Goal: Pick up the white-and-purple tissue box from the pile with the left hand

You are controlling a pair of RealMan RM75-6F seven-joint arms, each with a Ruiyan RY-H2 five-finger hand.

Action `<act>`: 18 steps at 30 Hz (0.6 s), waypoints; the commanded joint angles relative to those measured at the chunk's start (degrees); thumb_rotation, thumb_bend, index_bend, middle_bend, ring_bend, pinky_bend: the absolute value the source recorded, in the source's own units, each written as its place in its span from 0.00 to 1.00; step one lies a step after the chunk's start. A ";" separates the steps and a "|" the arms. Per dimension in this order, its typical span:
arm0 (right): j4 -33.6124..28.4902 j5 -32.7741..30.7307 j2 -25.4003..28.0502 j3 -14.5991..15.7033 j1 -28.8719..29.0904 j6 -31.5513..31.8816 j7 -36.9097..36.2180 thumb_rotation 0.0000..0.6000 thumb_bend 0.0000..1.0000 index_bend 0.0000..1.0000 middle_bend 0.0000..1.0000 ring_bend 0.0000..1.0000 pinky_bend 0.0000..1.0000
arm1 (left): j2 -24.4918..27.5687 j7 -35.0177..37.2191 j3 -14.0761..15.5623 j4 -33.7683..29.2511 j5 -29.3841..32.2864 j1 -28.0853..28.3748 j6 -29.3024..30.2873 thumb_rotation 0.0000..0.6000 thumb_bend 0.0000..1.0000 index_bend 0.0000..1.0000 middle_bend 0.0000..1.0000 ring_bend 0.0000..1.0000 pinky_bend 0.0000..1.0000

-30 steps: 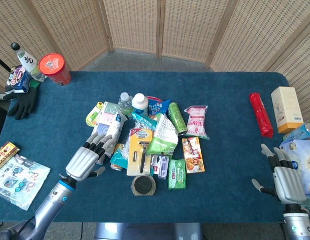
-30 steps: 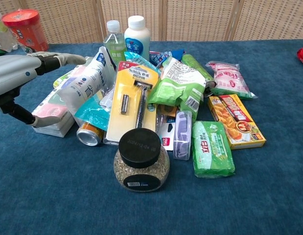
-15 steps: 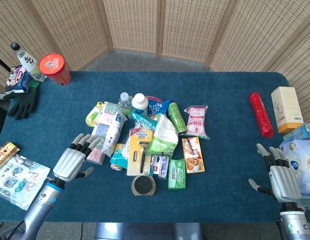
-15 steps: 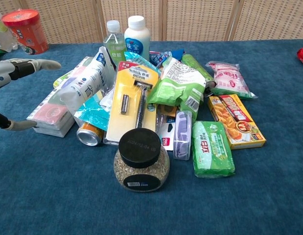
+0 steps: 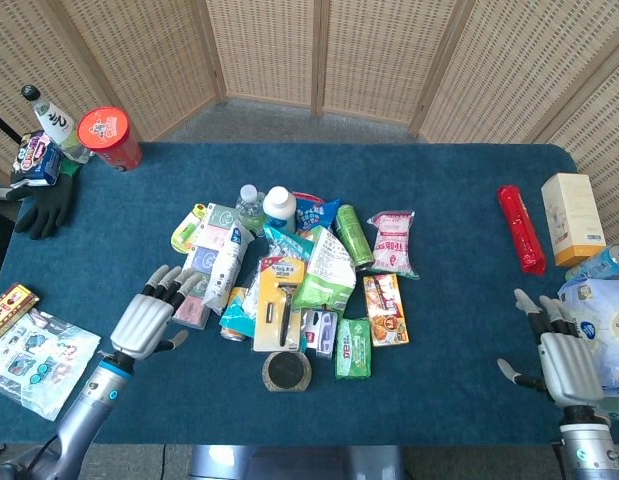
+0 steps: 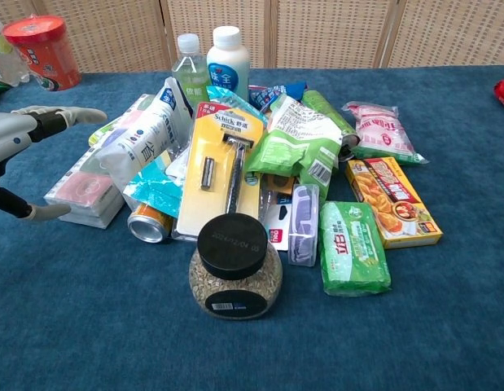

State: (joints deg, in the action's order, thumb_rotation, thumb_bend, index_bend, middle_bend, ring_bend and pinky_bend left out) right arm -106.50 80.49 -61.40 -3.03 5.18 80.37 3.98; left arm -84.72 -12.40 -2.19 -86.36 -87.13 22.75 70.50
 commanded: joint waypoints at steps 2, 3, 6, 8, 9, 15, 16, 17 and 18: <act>-0.06 -0.10 0.13 0.09 -0.18 0.02 -0.26 0.99 0.23 0.00 0.22 0.00 0.00 | -3.41 2.27 -0.14 5.52 -2.40 0.43 2.27 1.00 0.30 0.00 0.02 0.00 0.00; -0.09 -0.14 0.18 0.15 -0.23 -0.01 -0.28 0.99 0.23 0.00 0.22 0.00 0.00 | -4.08 3.07 -0.15 6.72 -2.82 0.48 2.74 1.00 0.30 0.00 0.02 0.00 0.00; -0.13 -0.28 0.37 0.31 -0.42 -0.10 -0.62 1.00 0.23 0.00 0.22 0.00 0.00 | -6.60 7.75 -0.11 11.29 -4.63 0.81 4.55 1.00 0.30 0.00 0.01 0.00 0.00; -0.17 -0.25 0.43 0.44 -0.60 -0.02 -0.75 0.99 0.23 0.00 0.22 0.00 0.00 | -8.27 10.76 -0.04 14.28 -5.72 1.06 5.75 1.00 0.30 0.00 0.01 0.00 0.00; -0.20 -0.19 0.44 0.49 -0.69 0.07 -0.78 0.99 0.23 0.00 0.22 0.00 0.00 | -8.95 11.94 -0.03 15.47 -6.12 1.11 6.36 1.00 0.30 0.00 0.01 0.00 0.00; -0.45 -0.07 0.66 0.62 -1.12 0.56 -0.79 0.99 0.23 0.00 0.22 0.00 0.00 | -11.43 15.50 0.07 19.90 -6.39 1.28 7.46 1.00 0.29 0.00 0.01 0.00 0.00; -0.49 -0.02 0.67 0.65 -1.16 0.58 -0.78 0.99 0.23 0.00 0.22 0.00 0.00 | -11.61 15.63 0.25 20.34 -6.47 1.31 7.38 1.00 0.29 0.00 0.01 0.00 0.00; -0.59 -0.01 0.76 0.61 -1.14 0.56 -0.77 1.00 0.23 0.00 0.22 0.00 0.00 | -11.83 15.57 0.46 20.91 -6.55 1.34 7.31 1.00 0.29 0.00 0.01 0.00 0.00; -0.71 -0.02 0.84 0.63 -1.15 0.50 -0.82 0.99 0.23 0.00 0.22 0.00 0.00 | -11.95 15.39 0.61 21.30 -6.56 1.34 7.22 1.00 0.29 0.00 0.01 0.00 0.00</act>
State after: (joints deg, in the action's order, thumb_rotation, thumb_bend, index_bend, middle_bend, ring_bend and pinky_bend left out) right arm -107.14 80.48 -60.62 -2.39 4.02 80.90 3.17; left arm -96.42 3.05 -1.79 -65.39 -93.58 24.03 77.74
